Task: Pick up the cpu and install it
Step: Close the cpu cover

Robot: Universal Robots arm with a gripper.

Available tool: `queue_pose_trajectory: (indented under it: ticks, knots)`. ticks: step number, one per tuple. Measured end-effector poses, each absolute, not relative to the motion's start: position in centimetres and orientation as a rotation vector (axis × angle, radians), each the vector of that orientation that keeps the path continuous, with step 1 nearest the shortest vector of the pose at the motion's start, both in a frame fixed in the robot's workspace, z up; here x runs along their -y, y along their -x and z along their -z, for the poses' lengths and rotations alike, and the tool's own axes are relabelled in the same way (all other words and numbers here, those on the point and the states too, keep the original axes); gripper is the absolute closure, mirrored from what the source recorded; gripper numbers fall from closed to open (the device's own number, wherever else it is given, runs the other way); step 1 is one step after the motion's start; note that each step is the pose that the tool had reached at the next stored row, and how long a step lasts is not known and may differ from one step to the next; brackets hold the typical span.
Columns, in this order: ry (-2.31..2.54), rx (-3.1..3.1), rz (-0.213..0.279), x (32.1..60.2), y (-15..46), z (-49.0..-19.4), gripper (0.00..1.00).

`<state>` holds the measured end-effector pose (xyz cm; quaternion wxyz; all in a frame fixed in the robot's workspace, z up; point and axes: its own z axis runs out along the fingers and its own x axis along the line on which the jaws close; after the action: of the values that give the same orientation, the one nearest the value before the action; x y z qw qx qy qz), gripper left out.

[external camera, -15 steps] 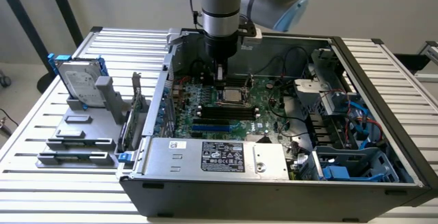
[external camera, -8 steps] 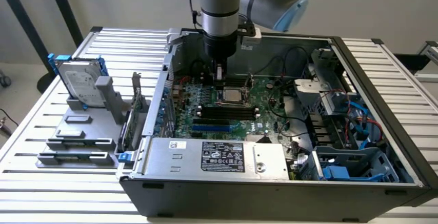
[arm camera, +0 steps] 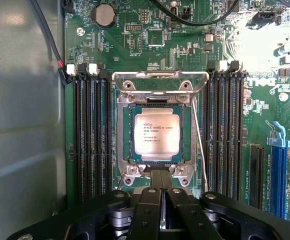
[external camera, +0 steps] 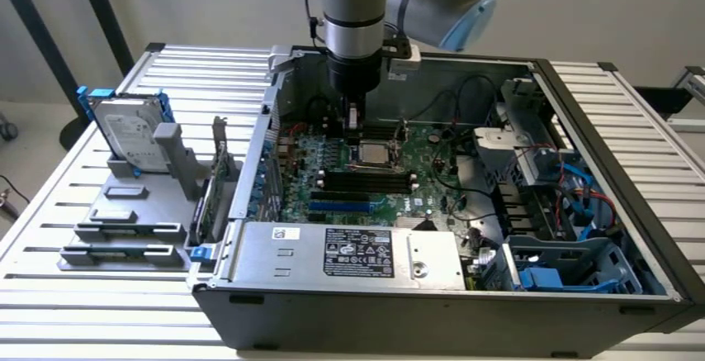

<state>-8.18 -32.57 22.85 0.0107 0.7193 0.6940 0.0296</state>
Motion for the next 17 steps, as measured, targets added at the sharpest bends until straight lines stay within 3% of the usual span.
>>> queue_pose_trajectory:
  ticks: [6, 17]
  knots:
    - [-2.248, -2.168, -0.086, 32.7, 7.7, -23.1, 0.89]
    - [-2.273, -2.192, -0.037, 33.2, 4.4, -26.8, 0.89]
